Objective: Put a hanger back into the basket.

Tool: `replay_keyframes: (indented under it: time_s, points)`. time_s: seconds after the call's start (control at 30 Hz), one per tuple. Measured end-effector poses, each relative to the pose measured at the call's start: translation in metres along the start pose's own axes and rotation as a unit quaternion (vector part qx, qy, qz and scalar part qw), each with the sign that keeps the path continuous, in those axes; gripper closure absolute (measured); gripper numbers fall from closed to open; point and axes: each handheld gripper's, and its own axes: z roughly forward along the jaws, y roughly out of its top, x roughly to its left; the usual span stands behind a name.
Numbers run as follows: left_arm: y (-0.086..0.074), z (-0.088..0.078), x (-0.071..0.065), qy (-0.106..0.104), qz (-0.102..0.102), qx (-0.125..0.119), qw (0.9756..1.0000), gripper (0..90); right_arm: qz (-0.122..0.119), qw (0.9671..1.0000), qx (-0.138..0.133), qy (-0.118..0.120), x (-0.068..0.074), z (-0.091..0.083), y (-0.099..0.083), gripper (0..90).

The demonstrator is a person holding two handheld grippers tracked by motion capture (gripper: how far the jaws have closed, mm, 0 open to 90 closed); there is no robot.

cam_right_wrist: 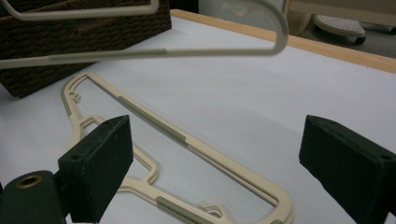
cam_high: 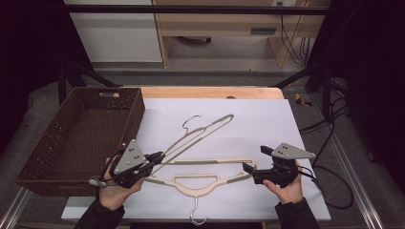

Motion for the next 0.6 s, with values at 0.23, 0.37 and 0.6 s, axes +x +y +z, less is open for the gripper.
replay_keyframes:
  time_s: [0.23,0.37,0.6]
  points:
    - [0.016,-0.032,0.024,0.004,-0.022,-0.041,0.9989,85.9,0.002,1.0,-0.004,-0.004,-0.001,-0.002,0.001,9.8]
    - [0.026,-0.05,0.037,0.008,-0.022,-0.051,0.9984,85.9,0.002,1.0,-0.006,-0.004,-0.002,-0.002,0.002,9.8]
    - [0.033,-0.077,0.073,0.013,-0.032,-0.069,0.997,85.9,0.0,1.0,-0.007,-0.005,-0.002,-0.002,0.002,9.5]
